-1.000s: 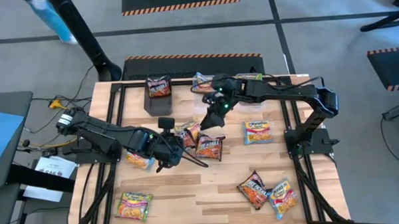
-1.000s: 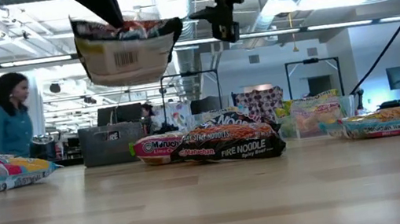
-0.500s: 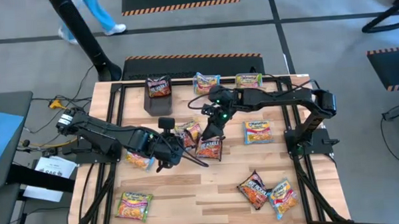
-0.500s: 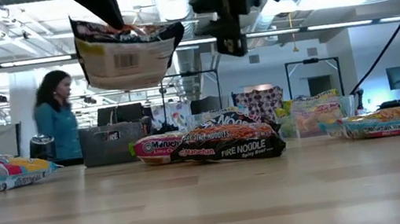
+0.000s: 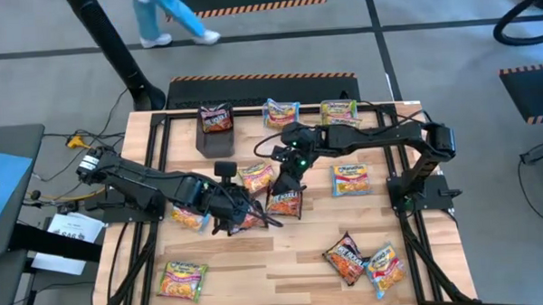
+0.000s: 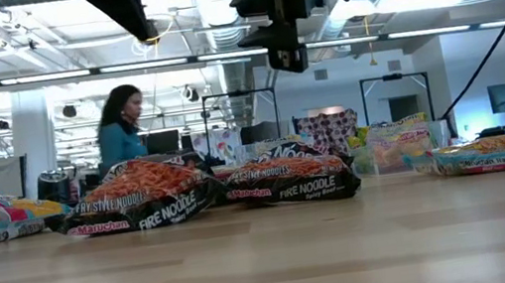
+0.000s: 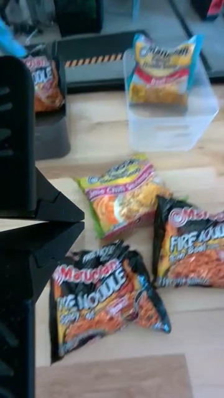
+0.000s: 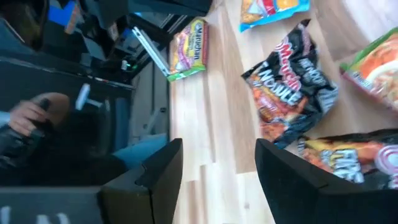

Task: Sort Maruchan noodles
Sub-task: Put the bottom left black noodle pack into the black bin

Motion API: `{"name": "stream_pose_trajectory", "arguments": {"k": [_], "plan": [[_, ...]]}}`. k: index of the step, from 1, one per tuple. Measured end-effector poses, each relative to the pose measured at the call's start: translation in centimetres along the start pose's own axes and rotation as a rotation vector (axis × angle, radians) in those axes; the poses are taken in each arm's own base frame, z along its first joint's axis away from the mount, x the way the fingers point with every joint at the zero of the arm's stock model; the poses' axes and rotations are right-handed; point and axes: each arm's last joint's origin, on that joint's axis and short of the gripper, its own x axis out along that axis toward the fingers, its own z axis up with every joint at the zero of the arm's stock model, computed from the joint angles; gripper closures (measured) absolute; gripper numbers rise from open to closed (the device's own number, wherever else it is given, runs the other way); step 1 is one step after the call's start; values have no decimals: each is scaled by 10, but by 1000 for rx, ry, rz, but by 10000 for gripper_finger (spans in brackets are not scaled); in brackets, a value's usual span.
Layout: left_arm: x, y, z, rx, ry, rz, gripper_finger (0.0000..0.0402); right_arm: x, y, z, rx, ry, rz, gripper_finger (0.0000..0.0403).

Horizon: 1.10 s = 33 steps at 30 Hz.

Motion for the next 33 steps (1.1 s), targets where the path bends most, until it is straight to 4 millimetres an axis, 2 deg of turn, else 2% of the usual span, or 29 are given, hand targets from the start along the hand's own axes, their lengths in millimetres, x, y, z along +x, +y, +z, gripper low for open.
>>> {"name": "stream_pose_trajectory", "arguments": {"k": [5, 11, 16, 22, 27, 33], "plan": [[-9, 1, -9, -27, 34, 62, 402, 1, -1, 1, -174, -41, -94, 177], [-40, 23, -29, -97, -2, 81, 402, 2, 0, 4, -336, -100, -167, 177], [-65, 44, -43, -116, -87, 90, 402, 4, 8, 13, -433, -226, -216, 177], [-90, 66, -62, -313, -179, 81, 402, 0, 20, 27, -530, -402, -157, 177], [-105, 77, -75, -470, -240, 54, 402, -1, 25, 31, -617, -456, -179, 177], [-116, 84, -86, -547, -292, 36, 402, -3, 33, 37, -734, -538, -210, 177]]}}
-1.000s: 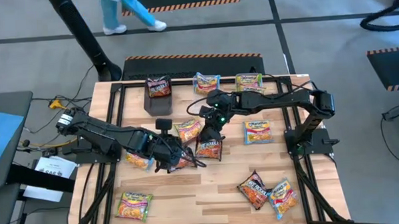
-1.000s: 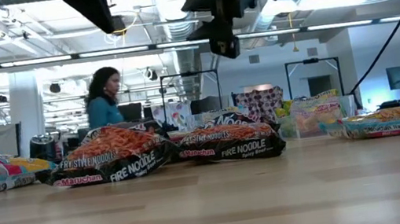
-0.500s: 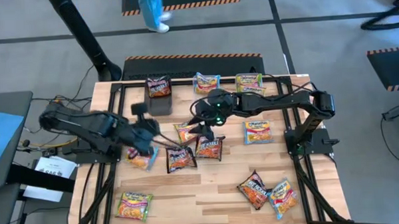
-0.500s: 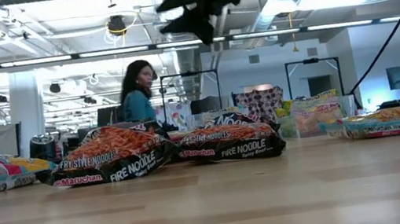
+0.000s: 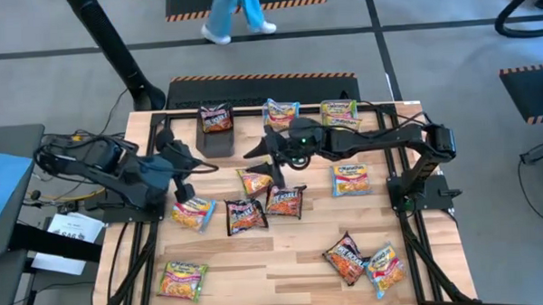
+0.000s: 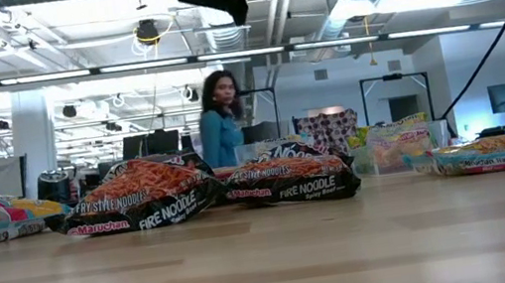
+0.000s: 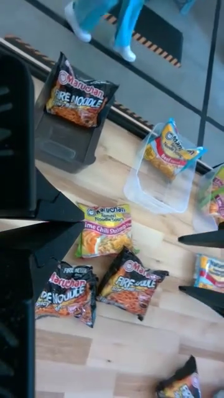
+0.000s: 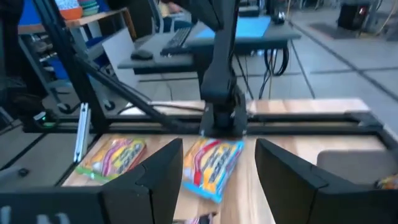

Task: Sort Maruchan noodles
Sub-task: Put the bottom left black noodle pack into the black bin

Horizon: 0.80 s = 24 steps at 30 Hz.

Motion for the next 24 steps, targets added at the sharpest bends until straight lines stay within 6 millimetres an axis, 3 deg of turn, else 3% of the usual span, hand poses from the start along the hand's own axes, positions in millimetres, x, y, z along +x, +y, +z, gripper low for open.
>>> {"name": "stream_pose_trajectory", "arguments": {"k": [8, 12, 16, 20, 24], "plan": [[-4, 4, -1, -12, -12, -6, 402, -3, 1, 47, -117, -125, -10, 177], [-4, 4, -1, -10, -11, -5, 402, -4, 2, 56, -144, -133, -11, 177], [-4, 4, -1, -2, -11, -5, 402, -1, 0, 50, -141, -96, -12, 177], [-4, 4, -1, 1, -8, -5, 402, 23, -4, 18, -101, 28, -1, 177], [-4, 4, -3, 9, 11, -2, 402, 42, -3, -1, -72, 106, 18, 177]]}}
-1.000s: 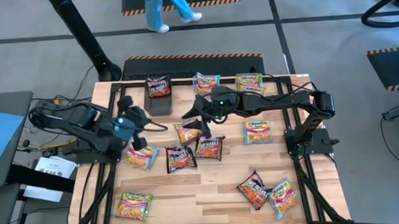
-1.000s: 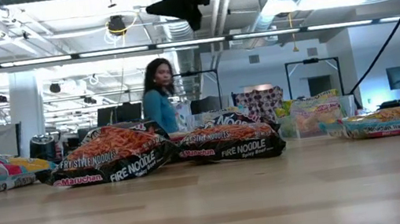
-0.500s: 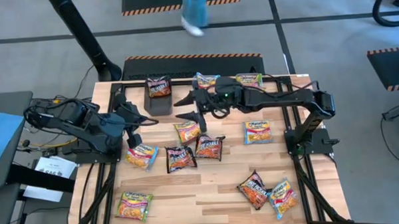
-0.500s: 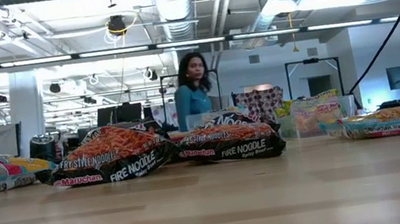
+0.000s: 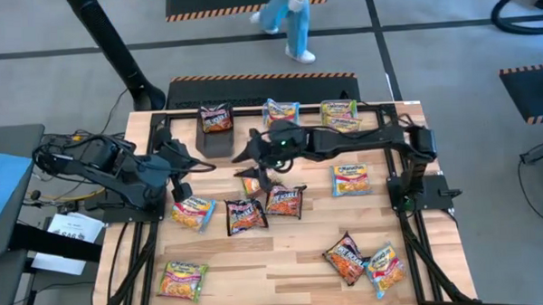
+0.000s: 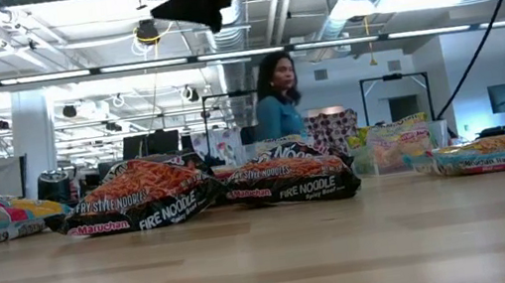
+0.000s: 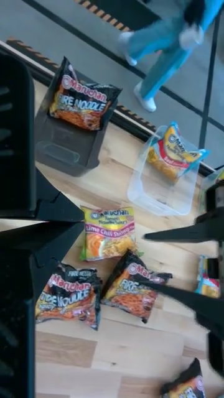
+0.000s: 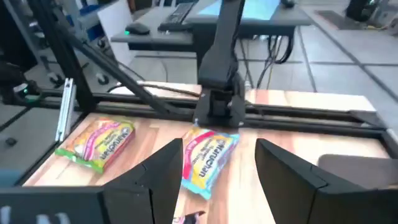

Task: Sort Maruchan noodles
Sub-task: Put the bottom left black noodle pack into the black bin

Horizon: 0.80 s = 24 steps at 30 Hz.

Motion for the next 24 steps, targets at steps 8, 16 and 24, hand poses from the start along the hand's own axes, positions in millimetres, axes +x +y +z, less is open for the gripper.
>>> {"name": "stream_pose_trajectory", "arguments": {"k": [8, 16, 24], "plan": [[0, 1, -3, 0, 30, -1, 402, 30, 14, -40, 34, 164, 53, 177], [0, 1, -4, 5, 37, 2, 401, 46, 31, -63, 2, 261, 97, 177], [0, 1, -4, -10, 38, 0, 401, 64, 42, -99, -6, 384, 108, 177]]}}
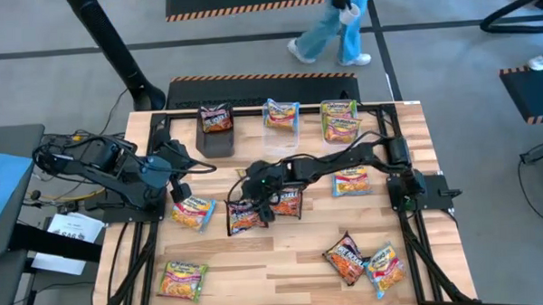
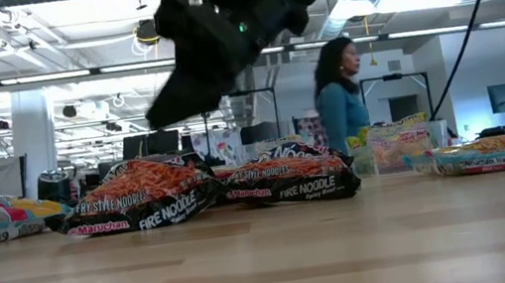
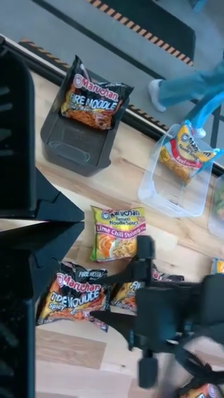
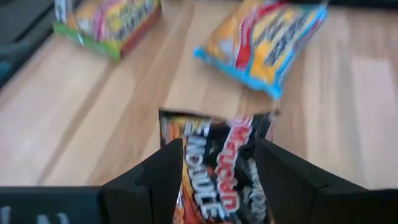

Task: Sort Maruchan noodles
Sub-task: Put the bottom left black noodle pack into the black bin

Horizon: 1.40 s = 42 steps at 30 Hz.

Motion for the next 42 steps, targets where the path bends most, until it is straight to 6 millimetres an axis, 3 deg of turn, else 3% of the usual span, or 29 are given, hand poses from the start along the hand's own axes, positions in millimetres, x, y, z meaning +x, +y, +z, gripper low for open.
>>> {"name": "stream_pose_trajectory", "arguments": {"k": [22, 26, 34, 38, 42], "plan": [[0, 0, 0, -3, 4, 0, 401, 35, 3, -43, -2, 205, -53, 185], [0, 0, 0, -3, 4, 0, 401, 37, 2, -45, 39, 209, -61, 233], [0, 0, 0, -3, 4, 1, 402, 37, 2, -45, 67, 210, -65, 379], [0, 0, -1, 0, 7, 2, 402, 35, 3, -42, 64, 201, -65, 392], [0, 0, -1, 2, 15, 7, 401, 26, 3, -26, 56, 206, -67, 397]]}}
